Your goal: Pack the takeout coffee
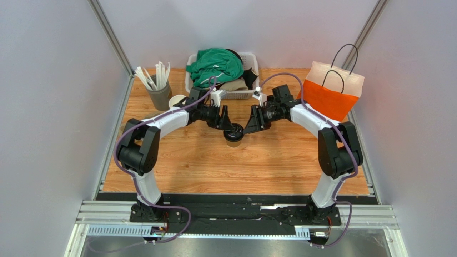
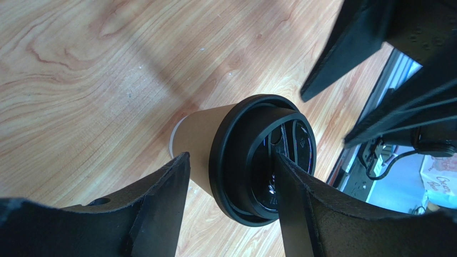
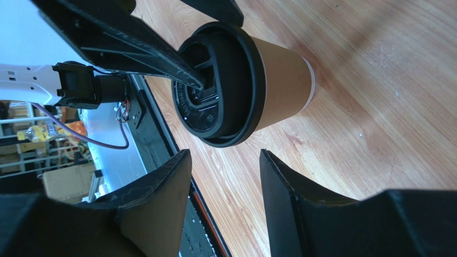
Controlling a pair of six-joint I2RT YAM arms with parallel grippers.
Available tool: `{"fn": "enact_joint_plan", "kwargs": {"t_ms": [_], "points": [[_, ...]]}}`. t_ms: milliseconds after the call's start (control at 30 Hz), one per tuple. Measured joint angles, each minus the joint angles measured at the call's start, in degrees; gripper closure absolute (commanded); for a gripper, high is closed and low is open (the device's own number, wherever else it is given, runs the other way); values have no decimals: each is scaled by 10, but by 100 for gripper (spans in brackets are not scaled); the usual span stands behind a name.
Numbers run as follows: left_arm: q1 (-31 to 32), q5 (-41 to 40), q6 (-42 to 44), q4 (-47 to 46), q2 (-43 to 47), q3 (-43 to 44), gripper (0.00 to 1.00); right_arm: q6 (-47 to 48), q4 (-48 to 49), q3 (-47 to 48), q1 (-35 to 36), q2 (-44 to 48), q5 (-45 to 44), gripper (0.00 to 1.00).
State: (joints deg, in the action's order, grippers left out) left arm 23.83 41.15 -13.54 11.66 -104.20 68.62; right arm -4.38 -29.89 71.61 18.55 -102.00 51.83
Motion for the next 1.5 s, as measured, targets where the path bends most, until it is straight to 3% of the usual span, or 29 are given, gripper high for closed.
{"fn": "enact_joint_plan", "kwargs": {"t_ms": [533,833,1233,1500], "points": [[-4,10,-3,-23,-3,-4,39,-53,68,-3,-5,-52,14,62],[-5,13,-1,-26,-4,-4,45,-67,80,-3,-7,-63,25,64],[-7,12,14,-28,-10,-2,46,-65,79,0,2,-65,-4,63],[-9,15,15,-26,-18,7,45,-18,61,0,16,-23,-92,56]]}}
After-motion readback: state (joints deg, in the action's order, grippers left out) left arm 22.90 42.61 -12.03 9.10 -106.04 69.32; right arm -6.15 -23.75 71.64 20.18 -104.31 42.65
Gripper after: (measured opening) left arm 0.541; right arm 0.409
